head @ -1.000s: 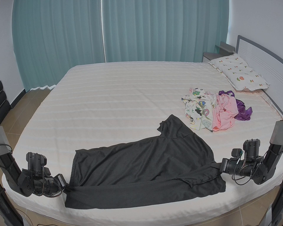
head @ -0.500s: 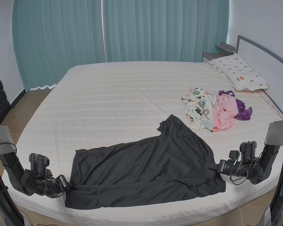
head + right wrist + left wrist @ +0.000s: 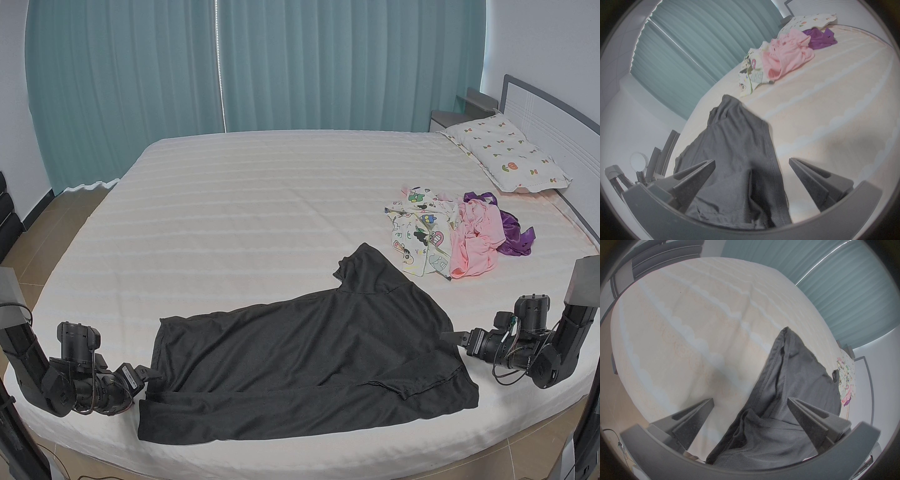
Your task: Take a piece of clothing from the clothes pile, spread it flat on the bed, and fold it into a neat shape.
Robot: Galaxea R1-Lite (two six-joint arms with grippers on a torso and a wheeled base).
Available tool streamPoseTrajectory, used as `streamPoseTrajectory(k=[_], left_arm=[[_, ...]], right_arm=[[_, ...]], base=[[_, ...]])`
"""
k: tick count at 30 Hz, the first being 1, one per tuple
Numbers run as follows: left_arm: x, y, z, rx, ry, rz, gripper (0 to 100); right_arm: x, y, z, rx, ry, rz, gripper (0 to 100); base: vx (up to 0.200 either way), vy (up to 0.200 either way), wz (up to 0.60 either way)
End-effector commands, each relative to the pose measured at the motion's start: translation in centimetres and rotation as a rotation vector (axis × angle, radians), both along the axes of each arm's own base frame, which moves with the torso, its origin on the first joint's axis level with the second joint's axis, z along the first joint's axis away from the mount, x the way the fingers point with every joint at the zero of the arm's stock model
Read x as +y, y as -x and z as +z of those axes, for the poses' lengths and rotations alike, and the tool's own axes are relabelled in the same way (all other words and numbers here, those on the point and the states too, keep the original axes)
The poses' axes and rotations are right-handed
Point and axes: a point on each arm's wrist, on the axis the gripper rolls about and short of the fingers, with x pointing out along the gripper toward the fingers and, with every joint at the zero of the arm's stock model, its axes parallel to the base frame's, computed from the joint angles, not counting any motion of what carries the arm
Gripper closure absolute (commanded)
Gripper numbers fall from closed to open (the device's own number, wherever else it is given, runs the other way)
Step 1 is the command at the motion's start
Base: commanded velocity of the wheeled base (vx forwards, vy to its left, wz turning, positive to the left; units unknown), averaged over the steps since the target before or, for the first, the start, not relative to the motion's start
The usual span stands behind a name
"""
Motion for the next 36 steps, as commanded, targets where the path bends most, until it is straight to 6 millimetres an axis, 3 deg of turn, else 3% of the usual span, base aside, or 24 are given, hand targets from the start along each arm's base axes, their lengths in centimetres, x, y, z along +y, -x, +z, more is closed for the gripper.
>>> streamPoseTrajectory(k=[1,9,16,19,21,28,36], left_arm=[[0.2,0.5,1.7,-0.080,-0.003,0.013,0],[1.2,1.1,4.4,-0.200,-0.018,0.062,0],[1.3,0.9,6.0,-0.280,-0.027,0.065,0],[1.3,0.4,7.5,-0.355,-0.035,0.064,0],[1.4,0.2,7.8,-0.367,-0.036,0.064,0],[1.5,-1.2,9.0,-0.428,-0.042,0.063,0],[1.4,-1.2,8.8,-0.418,-0.040,0.060,0]], right_arm=[[-0.7,-0.2,2.7,-0.091,-0.016,-0.046,0],[-0.8,0.4,6.0,-0.193,-0.022,-0.061,0],[-0.5,-0.6,7.2,-0.255,0.003,-0.102,0],[0.5,-1.4,8.0,-0.295,0.008,-0.092,0],[0.6,-1.6,8.2,-0.305,0.008,-0.091,0],[3.7,-3.9,10.1,-0.318,-0.013,-0.005,0],[6.1,-3.5,10.0,-0.258,-0.109,0.023,0]], base=[[0.000,0.000,0.00],[0.000,0.000,0.00],[0.000,0.000,0.00],[0.000,0.000,0.00],[0.000,0.000,0.00],[0.000,0.000,0.00],[0.000,0.000,0.00]])
